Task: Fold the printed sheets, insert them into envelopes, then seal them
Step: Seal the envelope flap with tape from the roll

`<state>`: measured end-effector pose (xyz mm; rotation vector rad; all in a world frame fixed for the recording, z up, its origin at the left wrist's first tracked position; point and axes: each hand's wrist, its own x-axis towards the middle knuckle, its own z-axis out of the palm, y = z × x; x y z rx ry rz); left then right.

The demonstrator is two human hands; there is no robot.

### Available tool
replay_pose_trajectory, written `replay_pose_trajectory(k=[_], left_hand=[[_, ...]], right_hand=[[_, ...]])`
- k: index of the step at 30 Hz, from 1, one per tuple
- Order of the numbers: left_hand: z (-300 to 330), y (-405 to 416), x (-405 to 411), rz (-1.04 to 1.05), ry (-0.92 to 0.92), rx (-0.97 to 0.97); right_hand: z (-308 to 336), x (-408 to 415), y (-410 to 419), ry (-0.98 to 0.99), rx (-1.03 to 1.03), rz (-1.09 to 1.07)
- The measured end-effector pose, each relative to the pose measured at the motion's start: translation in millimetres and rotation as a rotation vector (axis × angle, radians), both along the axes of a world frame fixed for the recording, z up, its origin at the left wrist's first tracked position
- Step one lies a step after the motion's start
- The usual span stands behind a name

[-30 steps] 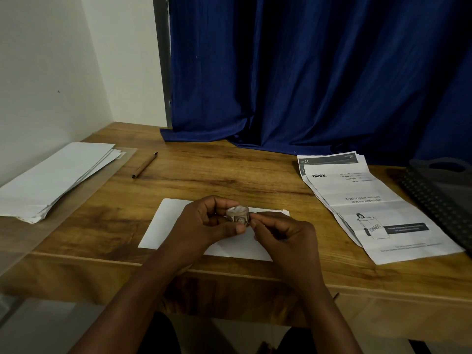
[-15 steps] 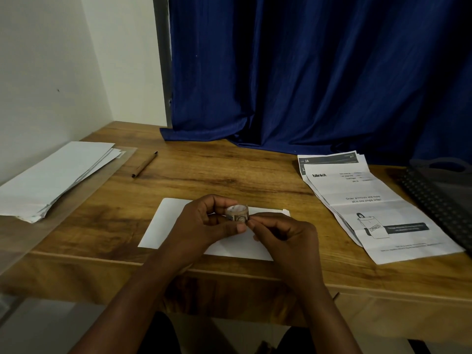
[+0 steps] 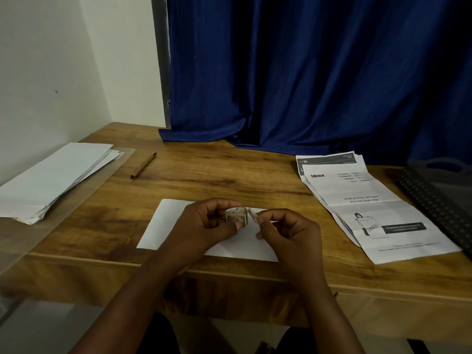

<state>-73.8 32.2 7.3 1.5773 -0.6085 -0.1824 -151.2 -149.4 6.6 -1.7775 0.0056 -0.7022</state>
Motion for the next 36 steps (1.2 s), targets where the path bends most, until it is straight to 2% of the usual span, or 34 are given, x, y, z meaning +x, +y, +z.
replay_pose_trajectory(k=[9, 13, 18, 20, 23, 28, 33, 36], left_hand=[[-3.9, 1.6, 4.5, 0.018, 0.027, -0.023], [5.5, 7.7, 4.2, 0.072, 0.020, -0.039], [30.4, 48.1, 20.8, 0.238, -0.130, 0.076], [32.9, 74.9, 30.3, 0.398, -0.177, 0.218], [26.5, 116.4, 40.5, 0.595, -0.142, 0.384], [14.6, 144.0, 44.9, 0.664, -0.270, 0.651], [17.4, 133.8, 39.5, 0.709, -0.232, 0.737], [23.5, 103.9, 29.2, 0.744, -0.425, 0.625]], right_hand=[[1.5, 2.2, -7.5, 0.031, 0.104, -0.074], [0.4, 3.7, -5.0, 0.054, 0.059, -0.086], [0.7, 4.2, -5.1, 0.082, 0.038, -0.088], [1.1, 3.9, -6.0, 0.112, 0.023, -0.084], [1.9, 3.2, -5.7, 0.138, 0.016, -0.083], [3.4, 3.2, -4.4, 0.154, -0.002, -0.102], [0.4, 1.5, -8.0, 0.117, 0.032, -0.090], [0.6, 0.3, -11.1, 0.057, 0.124, -0.080]])
